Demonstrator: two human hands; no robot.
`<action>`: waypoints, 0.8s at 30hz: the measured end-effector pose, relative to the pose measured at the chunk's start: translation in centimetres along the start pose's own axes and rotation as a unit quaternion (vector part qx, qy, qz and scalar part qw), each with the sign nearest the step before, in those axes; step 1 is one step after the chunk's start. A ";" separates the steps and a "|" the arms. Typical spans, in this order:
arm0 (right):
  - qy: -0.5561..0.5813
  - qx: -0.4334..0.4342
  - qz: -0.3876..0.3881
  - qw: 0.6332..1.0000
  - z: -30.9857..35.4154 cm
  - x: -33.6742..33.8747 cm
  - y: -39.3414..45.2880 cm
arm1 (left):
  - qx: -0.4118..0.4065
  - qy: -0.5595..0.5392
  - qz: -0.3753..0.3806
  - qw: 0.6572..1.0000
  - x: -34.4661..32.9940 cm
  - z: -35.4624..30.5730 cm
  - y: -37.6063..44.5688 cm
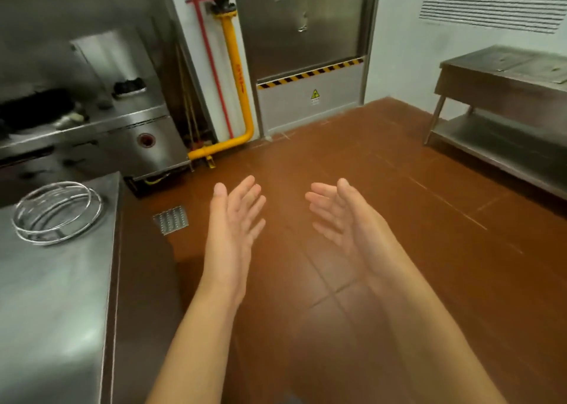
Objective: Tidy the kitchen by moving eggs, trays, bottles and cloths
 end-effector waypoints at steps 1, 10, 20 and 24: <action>0.000 -0.010 0.009 1.000 -0.3 -0.5 1.4 | 0.001 -0.001 -0.015 1.000 0.5 0.3 1.2; -0.045 -0.041 0.030 0.998 -1.0 -6.0 16.6 | 0.003 -0.015 -0.055 0.998 3.4 2.3 16.4; -0.062 -0.013 0.022 0.998 3.3 -12.1 31.7 | -0.022 -0.017 -0.034 0.999 4.6 -1.0 32.9; -0.076 -0.015 0.060 0.995 2.6 -15.6 36.7 | -0.013 -0.009 -0.064 0.998 7.5 -0.2 37.2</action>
Point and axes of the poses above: each hand's wrist, its own y-axis towards the middle knuckle, its own x-axis out of the back of the hand, z = x × y, the point moved 6 cm from there along y, towards the middle knuckle, and after that the axes turned 6 degrees about -z, right-handed, at the moved point
